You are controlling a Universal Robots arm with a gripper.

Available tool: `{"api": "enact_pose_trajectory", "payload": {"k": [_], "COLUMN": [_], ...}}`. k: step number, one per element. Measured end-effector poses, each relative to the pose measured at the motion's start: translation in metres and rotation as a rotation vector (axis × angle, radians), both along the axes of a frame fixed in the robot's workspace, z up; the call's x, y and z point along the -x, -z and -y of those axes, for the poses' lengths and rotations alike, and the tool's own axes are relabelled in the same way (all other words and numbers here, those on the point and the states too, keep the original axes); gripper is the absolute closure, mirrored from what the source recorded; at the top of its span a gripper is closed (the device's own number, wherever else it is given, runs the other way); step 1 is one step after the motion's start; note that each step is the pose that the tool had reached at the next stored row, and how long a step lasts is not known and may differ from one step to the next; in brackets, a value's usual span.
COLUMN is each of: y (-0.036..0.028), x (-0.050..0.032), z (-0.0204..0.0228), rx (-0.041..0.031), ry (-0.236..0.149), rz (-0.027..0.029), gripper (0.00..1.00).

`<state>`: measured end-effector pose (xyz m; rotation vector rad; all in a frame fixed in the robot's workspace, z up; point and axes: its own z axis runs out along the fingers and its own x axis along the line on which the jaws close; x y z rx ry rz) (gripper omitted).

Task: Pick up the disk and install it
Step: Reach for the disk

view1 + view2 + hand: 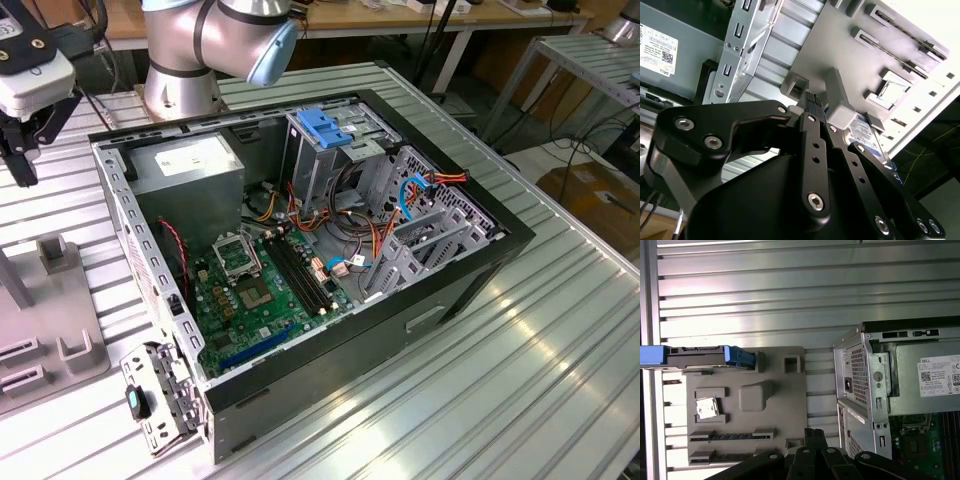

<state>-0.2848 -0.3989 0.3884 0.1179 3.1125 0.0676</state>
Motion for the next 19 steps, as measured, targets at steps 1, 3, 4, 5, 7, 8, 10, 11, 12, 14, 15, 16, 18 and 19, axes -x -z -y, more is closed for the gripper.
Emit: {"api": "enact_pose_trajectory", "payload": {"k": [1, 3, 4, 5, 7, 8, 10, 11, 12, 14, 15, 16, 18, 19], "y": [0.0001, 0.0002, 0.0003, 0.0005, 0.0006, 0.0007, 0.0008, 0.0009, 0.0010, 0.0012, 0.0013, 0.0013, 0.0015, 0.0015], "x": [0.0035, 0.0085, 0.0125, 0.0161, 0.0198, 0.0231, 0.0270, 0.0299, 0.0326, 0.0364, 0.0386, 0.0398, 0.0430, 0.0440], "z": [0.0000, 0.0000, 0.0000, 0.0000, 0.0000, 0.0000, 0.0000, 0.0000, 0.0000, 0.0000, 0.0000, 0.0000, 0.0000, 0.0000], "rx": [0.0000, 0.0000, 0.0001, 0.0000, 0.0000, 0.0000, 0.0000, 0.0000, 0.0000, 0.0000, 0.0000, 0.0000, 0.0000, 0.0000], "ry": [0.000, 0.000, 0.000, 0.000, 0.000, 0.000, 0.000, 0.000, 0.000, 0.000, 0.000, 0.000, 0.000, 0.000], "rz": [0.0000, 0.0000, -0.0001, -0.0001, 0.0000, -0.0001, 0.0000, -0.0001, -0.0001, 0.0000, 0.0000, 0.0000, 0.0000, 0.0000], "gripper": [0.89, 0.89, 0.89, 0.89, 0.89, 0.89, 0.89, 0.89, 0.89, 0.89, 0.89, 0.89, 0.89, 0.89]}}
